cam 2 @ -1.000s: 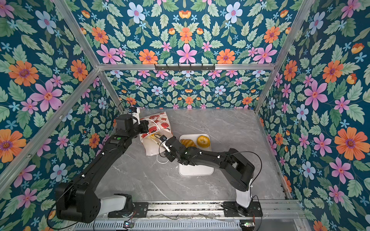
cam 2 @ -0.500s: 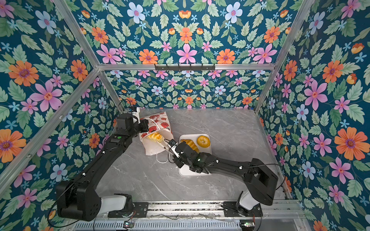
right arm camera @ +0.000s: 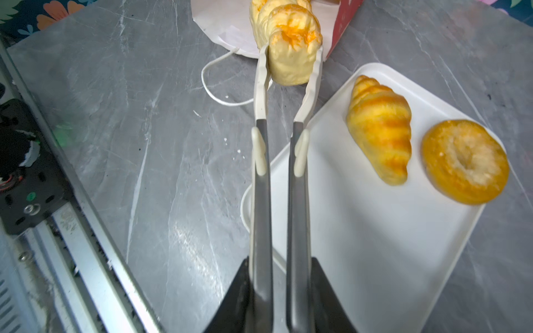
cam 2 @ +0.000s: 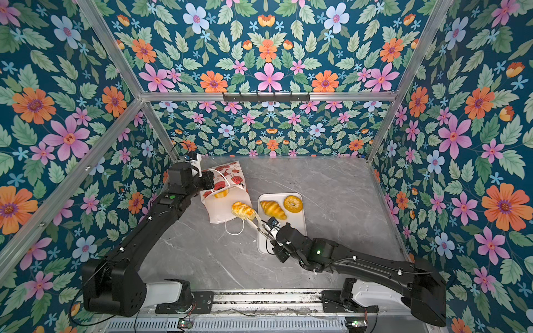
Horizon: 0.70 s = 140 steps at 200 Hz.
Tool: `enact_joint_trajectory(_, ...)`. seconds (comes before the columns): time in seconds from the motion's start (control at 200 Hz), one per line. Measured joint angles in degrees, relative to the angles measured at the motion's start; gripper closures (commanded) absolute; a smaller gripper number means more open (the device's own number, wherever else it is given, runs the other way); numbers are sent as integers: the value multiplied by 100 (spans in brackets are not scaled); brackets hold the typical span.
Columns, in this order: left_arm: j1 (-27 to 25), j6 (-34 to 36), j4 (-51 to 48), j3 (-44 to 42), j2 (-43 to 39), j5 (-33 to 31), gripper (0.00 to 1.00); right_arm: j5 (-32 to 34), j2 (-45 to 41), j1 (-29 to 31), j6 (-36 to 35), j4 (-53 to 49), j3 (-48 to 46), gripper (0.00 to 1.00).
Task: Take the fake bread out of the paper bag
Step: 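Lower the bread roll onto the tray beside the croissant and open the tongs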
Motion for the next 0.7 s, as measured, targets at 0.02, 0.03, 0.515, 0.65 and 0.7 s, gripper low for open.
enact_joint_trajectory(0.02, 2, 11, 0, 2, 0, -7, 100, -4, -125, 13, 35, -70, -46, 76)
enact_joint_trajectory(0.03, 2, 22, -2, 2, 0, -7, 100, -4, -199, 17, 61, -114, -72, 76)
enact_joint_trajectory(0.515, 22, 72, -4, -15, -15, -94, 100, 310, -1711, 232, 1165, -1788, -621, 76)
enact_joint_trajectory(0.65, 22, 81, -4, -15, -28, -94, 100, 538, -1574, 378, 1399, -1978, -619, 76)
enact_joint_trajectory(0.7, 22, 90, -4, -15, -31, -94, 100, 560, -1552, 387, 1510, -2002, -645, 76)
